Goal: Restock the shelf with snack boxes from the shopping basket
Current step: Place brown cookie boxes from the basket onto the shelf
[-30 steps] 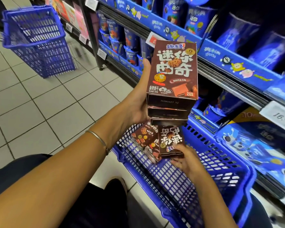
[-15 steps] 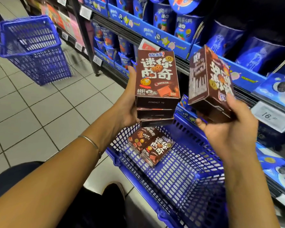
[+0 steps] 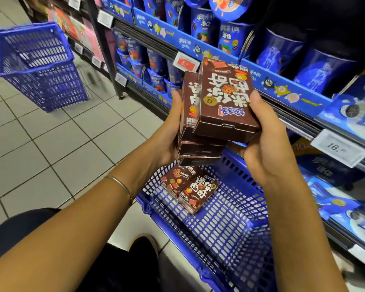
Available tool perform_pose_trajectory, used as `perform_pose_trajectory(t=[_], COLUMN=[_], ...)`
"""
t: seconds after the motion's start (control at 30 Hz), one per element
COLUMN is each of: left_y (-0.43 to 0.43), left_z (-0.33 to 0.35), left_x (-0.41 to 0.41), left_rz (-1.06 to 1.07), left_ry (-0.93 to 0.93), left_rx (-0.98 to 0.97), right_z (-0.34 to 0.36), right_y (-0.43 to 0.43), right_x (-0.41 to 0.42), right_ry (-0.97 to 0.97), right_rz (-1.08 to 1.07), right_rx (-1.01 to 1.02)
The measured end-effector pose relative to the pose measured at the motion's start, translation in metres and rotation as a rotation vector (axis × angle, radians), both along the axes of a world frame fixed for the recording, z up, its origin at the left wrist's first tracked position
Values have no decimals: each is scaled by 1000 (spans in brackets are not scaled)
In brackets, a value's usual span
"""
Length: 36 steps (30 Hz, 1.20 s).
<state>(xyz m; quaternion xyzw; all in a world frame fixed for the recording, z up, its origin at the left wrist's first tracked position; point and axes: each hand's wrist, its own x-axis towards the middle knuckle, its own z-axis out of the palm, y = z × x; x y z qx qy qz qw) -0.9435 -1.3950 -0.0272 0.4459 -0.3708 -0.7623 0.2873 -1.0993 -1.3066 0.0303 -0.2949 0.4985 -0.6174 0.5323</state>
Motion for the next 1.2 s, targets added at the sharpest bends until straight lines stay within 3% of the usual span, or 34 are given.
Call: perform_pose_trajectory(t=[0.1,0.4,0.97,1.2], left_y=[0,-6,-34,-18], left_z=[2,-1,-21,-25], left_x=[-3,-3,-8,-11], left_rz=[3,-56,-66,56], left_ry=[7,-96,-234,-209], left_rx=[-11,-110,-209,-14], right_z=[1,-15,-39,-31], right_y=[-3,1,-23,-19], right_x=[0,-11,-12,-12], right_ry=[-134,-233,-249,-287], right_rz=[18,132,32,-20], right_rx=[13,58,155,257])
